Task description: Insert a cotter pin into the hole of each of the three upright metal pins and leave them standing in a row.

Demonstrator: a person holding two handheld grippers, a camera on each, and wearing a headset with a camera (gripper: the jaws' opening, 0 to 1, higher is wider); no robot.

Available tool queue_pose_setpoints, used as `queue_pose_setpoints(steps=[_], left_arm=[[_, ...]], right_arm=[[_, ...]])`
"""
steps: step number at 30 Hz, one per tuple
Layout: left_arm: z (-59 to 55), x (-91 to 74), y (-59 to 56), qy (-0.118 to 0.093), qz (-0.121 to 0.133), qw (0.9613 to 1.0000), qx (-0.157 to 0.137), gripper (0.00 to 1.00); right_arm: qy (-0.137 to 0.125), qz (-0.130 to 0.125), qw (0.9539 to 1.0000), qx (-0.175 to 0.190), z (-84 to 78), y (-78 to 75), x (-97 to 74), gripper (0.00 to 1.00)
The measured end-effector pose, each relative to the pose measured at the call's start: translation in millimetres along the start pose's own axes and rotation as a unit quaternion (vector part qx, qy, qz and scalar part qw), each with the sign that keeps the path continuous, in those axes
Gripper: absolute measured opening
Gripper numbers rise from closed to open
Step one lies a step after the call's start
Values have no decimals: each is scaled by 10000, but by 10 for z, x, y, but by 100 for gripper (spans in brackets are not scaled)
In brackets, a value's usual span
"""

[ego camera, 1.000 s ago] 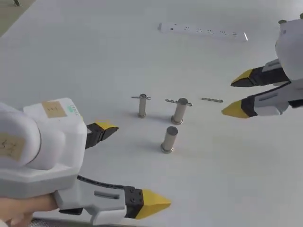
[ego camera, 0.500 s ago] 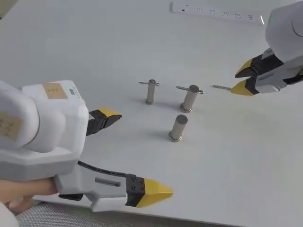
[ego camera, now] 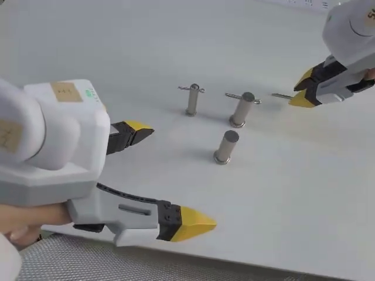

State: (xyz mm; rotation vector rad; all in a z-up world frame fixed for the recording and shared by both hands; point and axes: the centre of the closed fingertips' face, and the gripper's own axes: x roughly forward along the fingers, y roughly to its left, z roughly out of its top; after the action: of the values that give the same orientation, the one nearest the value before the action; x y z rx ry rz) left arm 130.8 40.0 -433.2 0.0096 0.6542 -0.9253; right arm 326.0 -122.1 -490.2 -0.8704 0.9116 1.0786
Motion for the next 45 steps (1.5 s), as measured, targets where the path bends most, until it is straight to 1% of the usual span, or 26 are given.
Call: queue_pose_setpoints(steps=[3, 7, 11, 12, 15, 19, 20, 22, 24, 25, 27, 30, 34, 36, 39, 42, 44, 45], left_arm=[[-4, 0, 7, 0, 10, 10000, -24, 94], [-7, 2, 9, 4, 12, 10000, -50, 93], [-19, 6, -1, 24, -10, 10000, -54, 93], [-23, 8, -7, 31, -22, 10000, -58, 93], [-36, 11, -16, 44, -53, 9999, -73, 92], [-63, 16, -3, 74, -59, 9999, -98, 92], [-71, 20, 10, 83, -36, 9999, -115, 92], [-87, 26, 32, 100, -2, 9999, -141, 91], [-97, 30, 28, 111, -32, 9998, -141, 91], [-97, 32, 26, 106, -40, 9998, -148, 91], [-107, 48, 29, 99, -51, 9998, -158, 91], [-133, 71, 44, 149, -28, 9998, -135, 90], [-89, 77, 58, 15, -5, 10000, -93, 88], [-70, 71, 70, -27, 21, 9999, -96, 86], [-41, 43, 90, -50, 59, 10000, -56, 81], [4, 8, 104, -132, 104, 9999, -33, 81], [3, 2, 109, -120, 114, 9999, -23, 80], [-8, -1, 110, -81, 111, 9999, -16, 78]], right_arm=[[55, 16, 10000, -18, -31, -24, 25, 10], [124, -8, 9998, -152, -29, -33, 16, 4], [216, 39, 9994, -251, -65, -6, 30, 4], [194, 19, 9996, -217, -56, -15, 30, 4], [266, -20, 9992, -310, -58, -30, 36, 4], [310, 158, 9989, -302, -65, 1, 47, 0], [313, 162, 9990, -279, -65, -6, 47, 0], [321, 215, 9987, -322, -67, 13, 41, 0], [323, 253, 9985, -362, -61, -24, 52, 0], [322, 277, 9981, -440, -53, -2, 42, 0], [323, 268, 9981, -444, -45, 3, 41, 0], [333, 209, 9978, -527, -23, 24, 38, 0], [386, 146, 9967, -694, -9, 37, 34, 0], [396, 111, 9963, -753, -3, 3, 41, 0], [399, 101, 9963, -757, 5, -28, 56, 0], [351, 97, 9965, -748, 46, -6, 40, 0], [353, 101, 9962, -795, 47, 9, 34, 0], [352, 65, 9958, -841, 48, 13, 27, 0]])
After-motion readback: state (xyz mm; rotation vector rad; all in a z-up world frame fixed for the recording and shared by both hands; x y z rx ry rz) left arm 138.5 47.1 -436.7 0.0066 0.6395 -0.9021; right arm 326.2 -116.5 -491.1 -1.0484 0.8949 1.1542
